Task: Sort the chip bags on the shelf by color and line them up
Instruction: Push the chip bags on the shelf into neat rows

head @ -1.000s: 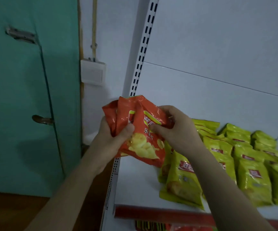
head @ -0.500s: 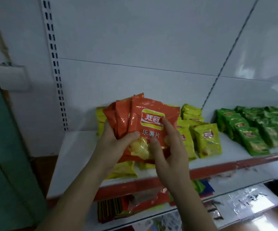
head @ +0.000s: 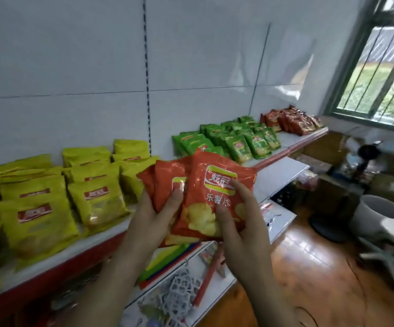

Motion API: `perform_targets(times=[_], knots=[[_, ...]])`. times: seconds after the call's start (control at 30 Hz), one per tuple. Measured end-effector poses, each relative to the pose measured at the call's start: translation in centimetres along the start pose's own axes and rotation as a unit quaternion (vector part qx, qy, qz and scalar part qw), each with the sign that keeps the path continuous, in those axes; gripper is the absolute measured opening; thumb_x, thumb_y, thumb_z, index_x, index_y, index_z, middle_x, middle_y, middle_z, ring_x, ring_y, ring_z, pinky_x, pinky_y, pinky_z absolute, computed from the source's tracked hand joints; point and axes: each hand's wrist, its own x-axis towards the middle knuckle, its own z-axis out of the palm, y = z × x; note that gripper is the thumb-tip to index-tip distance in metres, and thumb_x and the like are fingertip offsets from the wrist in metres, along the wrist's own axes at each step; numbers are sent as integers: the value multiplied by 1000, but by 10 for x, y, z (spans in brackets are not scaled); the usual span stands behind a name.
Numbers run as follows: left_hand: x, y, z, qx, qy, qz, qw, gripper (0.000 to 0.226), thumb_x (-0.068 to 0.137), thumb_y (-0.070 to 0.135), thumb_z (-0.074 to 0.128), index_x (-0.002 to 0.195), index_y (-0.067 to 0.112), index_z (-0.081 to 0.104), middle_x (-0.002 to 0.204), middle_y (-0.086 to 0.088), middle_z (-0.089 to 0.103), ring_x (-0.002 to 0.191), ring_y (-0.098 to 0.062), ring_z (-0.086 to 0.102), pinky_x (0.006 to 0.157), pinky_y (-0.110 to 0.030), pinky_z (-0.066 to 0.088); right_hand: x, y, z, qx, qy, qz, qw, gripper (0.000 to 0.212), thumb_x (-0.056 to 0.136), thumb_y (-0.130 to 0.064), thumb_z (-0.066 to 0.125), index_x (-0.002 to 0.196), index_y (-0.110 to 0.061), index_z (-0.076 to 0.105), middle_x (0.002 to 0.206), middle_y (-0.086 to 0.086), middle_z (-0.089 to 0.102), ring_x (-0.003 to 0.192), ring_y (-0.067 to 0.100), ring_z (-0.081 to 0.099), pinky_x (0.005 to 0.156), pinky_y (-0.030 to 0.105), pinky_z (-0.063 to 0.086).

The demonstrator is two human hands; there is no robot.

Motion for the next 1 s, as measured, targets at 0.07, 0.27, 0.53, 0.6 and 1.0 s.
perform_targets(times=[0.07,0.27,0.53,0.6,1.0], knots=[[10,-10,32,18,-32,-12,999,50,79,67,77,125,59,59,122,21,74,113,-9,72,100,-48,58,6,16,-25,-14,26,5,1000,41,101,-42,62,141,-46,54,130,-16,58,115,-1,61,79,15,55],[53,-39,125,61,-64,-14,996,62,70,78,80,121,50,59,111,24,75,101,-6,74,95,-48,60,34,68,-85,-38,57,63,996,57,90,-48,70,143,-39,53,135,-15,53,114,-14,58,78,5,51],[139,-56,234,-44,-163,-51,984,54,82,56,72,131,55,47,119,15,75,104,-21,76,89,-54,62,134,125,-142,-73,79,68,992,53,99,-40,68,147,-50,47,135,-31,45,121,2,61,92,33,61],[165,-57,258,-48,-176,-45,982,47,91,38,74,129,51,51,116,13,76,99,-17,77,84,-49,64,162,136,-151,-72,87,72,991,53,102,-32,66,147,-51,46,136,-27,45,120,1,61,92,35,62],[288,-107,400,10,-147,2,989,55,90,41,77,139,42,51,118,24,72,111,-7,70,101,-54,56,282,241,-223,-153,136,75,976,55,102,-29,68,144,-58,48,144,-31,38,132,-8,47,92,16,57]])
